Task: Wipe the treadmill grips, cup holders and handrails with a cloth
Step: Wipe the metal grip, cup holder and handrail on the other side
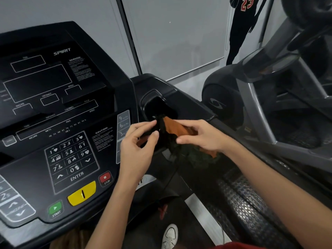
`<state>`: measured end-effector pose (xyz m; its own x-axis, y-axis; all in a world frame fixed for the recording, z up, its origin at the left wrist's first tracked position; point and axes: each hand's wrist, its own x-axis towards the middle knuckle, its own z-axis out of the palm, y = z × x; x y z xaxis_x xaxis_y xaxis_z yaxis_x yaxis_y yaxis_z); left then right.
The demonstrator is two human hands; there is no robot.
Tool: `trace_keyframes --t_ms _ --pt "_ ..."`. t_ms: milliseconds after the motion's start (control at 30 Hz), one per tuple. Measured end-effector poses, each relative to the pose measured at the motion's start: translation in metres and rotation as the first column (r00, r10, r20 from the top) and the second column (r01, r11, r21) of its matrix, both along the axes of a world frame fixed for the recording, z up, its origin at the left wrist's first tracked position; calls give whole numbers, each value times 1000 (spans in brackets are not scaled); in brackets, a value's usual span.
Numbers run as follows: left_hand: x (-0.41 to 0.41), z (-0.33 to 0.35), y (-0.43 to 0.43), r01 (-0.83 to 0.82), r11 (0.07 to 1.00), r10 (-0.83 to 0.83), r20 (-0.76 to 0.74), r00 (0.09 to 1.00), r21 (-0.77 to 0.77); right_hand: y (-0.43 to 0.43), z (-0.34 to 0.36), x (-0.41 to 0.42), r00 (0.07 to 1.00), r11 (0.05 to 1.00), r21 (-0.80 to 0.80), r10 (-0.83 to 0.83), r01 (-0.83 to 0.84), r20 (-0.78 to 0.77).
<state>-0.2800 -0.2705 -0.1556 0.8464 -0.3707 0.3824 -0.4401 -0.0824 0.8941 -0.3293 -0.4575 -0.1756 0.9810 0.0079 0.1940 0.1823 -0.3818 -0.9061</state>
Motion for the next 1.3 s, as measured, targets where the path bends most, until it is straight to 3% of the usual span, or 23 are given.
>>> trace_keyframes --t_ms 267,433,600,1067,1167,1300 --pt "-1 -11 -12 -64 998 63 66 996 12 -35 -36 -30 946 948 62 -315 311 72" --pt "-2 -15 -14 -95 995 95 106 990 -9 5 -22 -9 929 960 89 -280 266 242" --pt "-4 -18 -15 -118 993 119 108 987 -21 7 -37 -14 909 951 101 -310 293 278" --pt "-26 -20 -22 -158 986 166 157 974 -60 -9 -41 -52 844 845 150 -529 513 93" --pt "-41 -21 -26 -130 989 143 205 968 -73 -3 -30 -62 816 798 281 -573 534 77" --pt "-56 -31 -36 -10 999 19 211 977 -45 -10 -17 -85 745 594 601 -667 535 -3"
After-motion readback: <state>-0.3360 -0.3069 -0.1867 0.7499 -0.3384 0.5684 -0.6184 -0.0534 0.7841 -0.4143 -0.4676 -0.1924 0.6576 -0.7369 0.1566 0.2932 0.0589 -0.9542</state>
